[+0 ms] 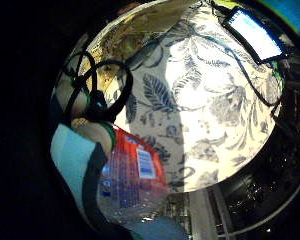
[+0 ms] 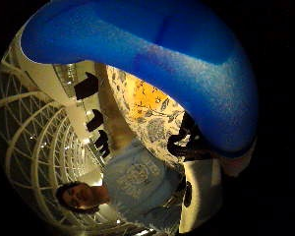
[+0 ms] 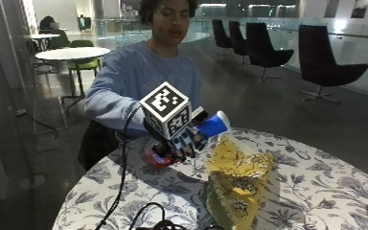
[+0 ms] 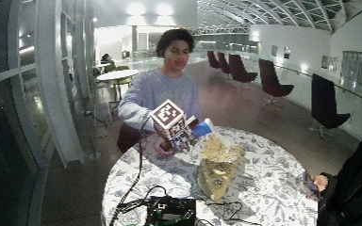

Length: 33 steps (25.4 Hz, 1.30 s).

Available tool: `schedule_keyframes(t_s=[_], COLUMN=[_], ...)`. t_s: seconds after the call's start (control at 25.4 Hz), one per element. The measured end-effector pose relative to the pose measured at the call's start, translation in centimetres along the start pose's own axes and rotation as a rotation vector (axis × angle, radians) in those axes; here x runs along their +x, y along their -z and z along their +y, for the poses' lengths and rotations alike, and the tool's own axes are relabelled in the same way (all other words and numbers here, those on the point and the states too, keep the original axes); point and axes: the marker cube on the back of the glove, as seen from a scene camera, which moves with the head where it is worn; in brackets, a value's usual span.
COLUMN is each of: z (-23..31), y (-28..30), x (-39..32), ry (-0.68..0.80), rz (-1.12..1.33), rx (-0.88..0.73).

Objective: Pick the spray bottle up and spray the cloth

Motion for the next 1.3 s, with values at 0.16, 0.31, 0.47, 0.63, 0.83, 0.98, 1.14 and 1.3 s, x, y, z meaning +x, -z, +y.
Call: schedule_keyframes(t_s=[0.16,0.31,0.47,0.63,0.83,0.98,1.14,1.3], z=[-0.1,-0.1,-0.1,0.0,0.4,0.6,0.8,0.8], y=[-0.1,-0.3,-0.5,-0.5,-1.0,-1.4,-1.3,-1.3], x=[-0.3,-0.3,0.1,0.2,0.2,0.0,-1.3,-4.8], ry=[-0.005,-0.014,-0.027,-0.034,-0.04,-0.034,0.028,0.195], rz=[0.003,0.01,0.024,0.026,0.037,0.042,-0.033,-0.191], rx=[-0.012,-0.019,-0.025,-0.024,-0.019,0.001,0.096,0.27])
